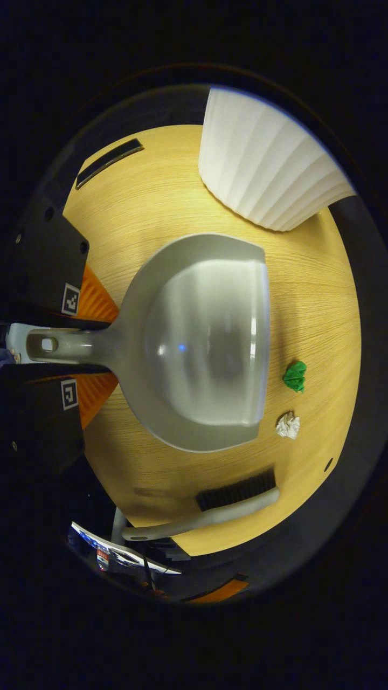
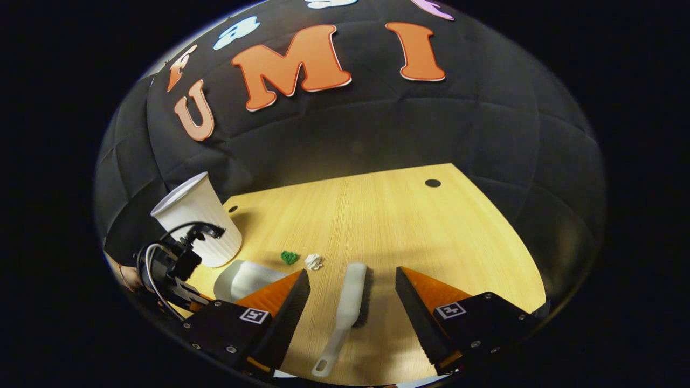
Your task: Pick up the small broom and dustpan from the desktop, sweep the trash into the dustpan with the broom, and then empty the trash into the garbage bin.
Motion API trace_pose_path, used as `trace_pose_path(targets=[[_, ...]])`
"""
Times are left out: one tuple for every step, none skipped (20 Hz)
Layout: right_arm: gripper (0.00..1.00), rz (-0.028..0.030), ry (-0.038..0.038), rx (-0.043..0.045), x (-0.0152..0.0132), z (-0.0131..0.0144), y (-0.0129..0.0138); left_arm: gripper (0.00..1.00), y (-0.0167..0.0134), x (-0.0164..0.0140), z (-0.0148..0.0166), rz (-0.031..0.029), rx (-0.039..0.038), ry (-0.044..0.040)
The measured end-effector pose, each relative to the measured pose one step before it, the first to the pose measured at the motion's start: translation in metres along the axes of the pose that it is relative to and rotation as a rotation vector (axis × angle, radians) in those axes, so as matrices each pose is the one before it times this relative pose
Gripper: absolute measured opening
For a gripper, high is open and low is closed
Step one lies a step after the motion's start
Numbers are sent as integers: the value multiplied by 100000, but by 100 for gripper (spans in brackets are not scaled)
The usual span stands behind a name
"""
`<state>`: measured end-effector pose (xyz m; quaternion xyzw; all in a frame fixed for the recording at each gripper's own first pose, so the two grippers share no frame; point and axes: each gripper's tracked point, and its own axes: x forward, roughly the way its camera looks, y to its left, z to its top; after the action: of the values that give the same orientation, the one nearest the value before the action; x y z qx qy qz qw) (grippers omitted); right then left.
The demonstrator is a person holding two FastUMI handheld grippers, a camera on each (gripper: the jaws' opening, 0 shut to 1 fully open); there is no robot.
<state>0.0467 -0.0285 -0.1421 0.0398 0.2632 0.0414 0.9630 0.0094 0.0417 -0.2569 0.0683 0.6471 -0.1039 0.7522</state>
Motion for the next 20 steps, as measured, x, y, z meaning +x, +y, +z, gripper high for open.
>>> trace_pose_path(targets=[[96,81,3510,-865,118,-888,27,26,-52,-279,-201,-578,1857,-1322],[96,112,4917,-383,483,-1014,126,25,35,-571,-129,-192,2477,-1013],[96,246,5252,279,340,-1129,57,25,258,-920,-109,25,2649,-1727],[96,675,4702,852,419,-899,224,25,35,-810,176,-14,2194,-2433],[96,24,5225,872,707,-966,-125,25,-42,-786,-48,-337,1987,-1691],[96,-293,5333,-339,490,-1148,-145,25,-98,-524,212,-577,1760,-1907],[96,-924,4707,-1107,732,-1285,-180,25,-117,-451,245,-895,1007,-1861],[97,-519,4948,-1121,762,-1041,79,25,195,-75,-243,-1278,315,-940],[97,7,4939,-907,572,-829,400,25,217,261,-415,-1240,-150,-217],[96,91,4224,-898,453,-638,467,25,196,77,39,-1394,-568,40],[97,-710,3344,-1170,517,-515,162,25,23,419,252,-1361,-892,87],[97,-714,3452,-1315,596,-239,193,25,60,151,7,-1167,-658,430],[97,-451,3780,-978,595,-333,110,25,-221,311,144,-662,-203,216],[97,-594,3735,-316,516,-326,-18,25,170,105,89,-151,324,-118],[97,-527,3775,-602,732,-468,-156,25,39,-34,80,329,815,-291],[97,-1239,3042,-791,393,-347,-205,25,46,86,137,557,1085,-451],[97,194,2499,-854,499,-488,186,25,2,51,5,613,854,-439],[97,1369,3464,-919,570,-344,422,25,40,100,84,220,420,-386],[94,490,2898,-776,174,-375,312,25,219,62,364,-371,-131,-477],[91,-1528,705,35,131,-90,-223,25,67,172,513,-671,-443,-343]])
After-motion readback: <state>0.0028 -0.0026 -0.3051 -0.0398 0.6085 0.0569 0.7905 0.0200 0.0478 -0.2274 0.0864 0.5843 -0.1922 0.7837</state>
